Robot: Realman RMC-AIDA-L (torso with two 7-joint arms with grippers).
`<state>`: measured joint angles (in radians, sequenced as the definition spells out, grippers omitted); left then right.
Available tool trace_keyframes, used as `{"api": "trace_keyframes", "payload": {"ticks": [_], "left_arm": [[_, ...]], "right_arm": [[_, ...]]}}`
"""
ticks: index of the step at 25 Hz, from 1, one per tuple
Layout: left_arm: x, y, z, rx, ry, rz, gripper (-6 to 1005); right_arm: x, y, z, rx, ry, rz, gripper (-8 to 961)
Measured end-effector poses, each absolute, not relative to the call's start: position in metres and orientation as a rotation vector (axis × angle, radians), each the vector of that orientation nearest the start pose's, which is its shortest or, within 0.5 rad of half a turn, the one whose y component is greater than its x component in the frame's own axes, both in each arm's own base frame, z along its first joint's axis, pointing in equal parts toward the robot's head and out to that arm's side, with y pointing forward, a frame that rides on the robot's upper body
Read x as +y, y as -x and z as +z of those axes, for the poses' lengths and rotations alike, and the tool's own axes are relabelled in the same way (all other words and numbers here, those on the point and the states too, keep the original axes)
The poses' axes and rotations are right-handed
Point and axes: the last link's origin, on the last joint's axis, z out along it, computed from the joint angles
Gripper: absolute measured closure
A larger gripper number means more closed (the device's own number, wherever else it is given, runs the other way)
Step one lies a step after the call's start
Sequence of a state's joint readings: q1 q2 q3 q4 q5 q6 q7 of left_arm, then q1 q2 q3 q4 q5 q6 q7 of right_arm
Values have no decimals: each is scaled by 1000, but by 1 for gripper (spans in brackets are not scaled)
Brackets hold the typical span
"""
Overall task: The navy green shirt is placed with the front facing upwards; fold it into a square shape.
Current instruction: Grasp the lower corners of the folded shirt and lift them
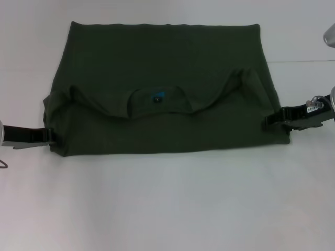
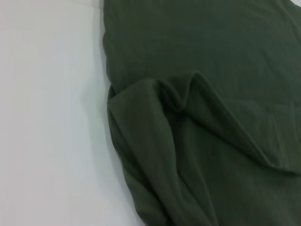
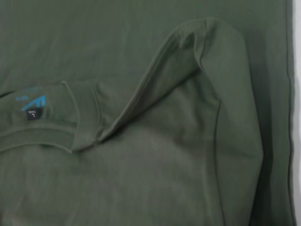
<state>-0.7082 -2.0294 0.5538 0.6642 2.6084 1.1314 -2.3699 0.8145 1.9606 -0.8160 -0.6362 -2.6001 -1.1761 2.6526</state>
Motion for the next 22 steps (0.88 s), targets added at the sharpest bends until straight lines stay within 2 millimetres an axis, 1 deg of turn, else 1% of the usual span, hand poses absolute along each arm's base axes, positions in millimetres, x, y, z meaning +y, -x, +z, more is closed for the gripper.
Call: {"api": "trace_keyframes", "payload": {"ticks": [7,12,22], "left_arm": [[398,314,31,-1600,2033,-150,957],[398,314,31,-1600,2034,-150,956],[398,313,29,-1596,2041,-142,955]], "right_arm": [[427,-271,31,1607,2060,-39,365],[427,-269,29,1596,2071,-52,610],[426,-271,28,1583,2078,-90,825]]}}
